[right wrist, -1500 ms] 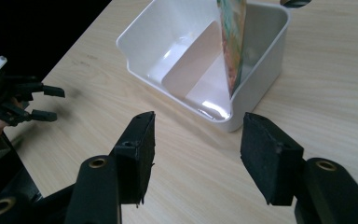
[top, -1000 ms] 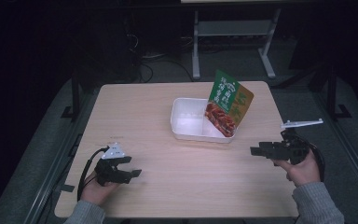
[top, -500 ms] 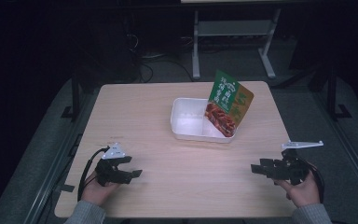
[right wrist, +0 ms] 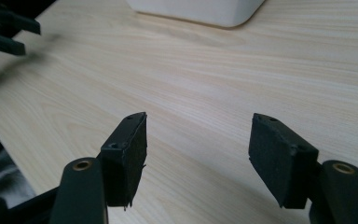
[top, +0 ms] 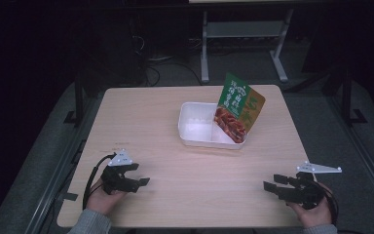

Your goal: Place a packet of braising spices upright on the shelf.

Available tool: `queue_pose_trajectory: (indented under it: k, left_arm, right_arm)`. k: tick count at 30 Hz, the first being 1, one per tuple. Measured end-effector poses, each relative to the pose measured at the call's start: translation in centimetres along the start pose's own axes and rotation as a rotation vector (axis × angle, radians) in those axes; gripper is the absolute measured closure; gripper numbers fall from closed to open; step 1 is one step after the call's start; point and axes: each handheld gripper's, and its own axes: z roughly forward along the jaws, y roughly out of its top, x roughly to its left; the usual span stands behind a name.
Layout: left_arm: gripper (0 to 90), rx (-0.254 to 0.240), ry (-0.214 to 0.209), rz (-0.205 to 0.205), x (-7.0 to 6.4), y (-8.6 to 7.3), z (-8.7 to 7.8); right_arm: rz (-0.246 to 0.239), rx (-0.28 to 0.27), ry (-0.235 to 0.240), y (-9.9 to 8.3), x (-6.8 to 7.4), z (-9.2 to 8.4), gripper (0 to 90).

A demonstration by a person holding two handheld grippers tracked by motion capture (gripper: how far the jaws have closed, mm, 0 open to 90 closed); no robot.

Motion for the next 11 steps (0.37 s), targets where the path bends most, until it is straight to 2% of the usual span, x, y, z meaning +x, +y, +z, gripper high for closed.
queue_pose_trajectory:
  k: [4,11]
  left_arm:
    - [25.9,-0.001,0.0,0.0,-0.06,0.01,0.03]
    - [25.4,-0.001,-0.001,0.007,-0.27,0.09,0.14]
  right_arm:
    - [-0.035,0.016,-0.005,-0.23,0.17,0.53,36.6]
    - [-0.047,-0.001,-0.001,-0.27,0.17,0.41,35.9]
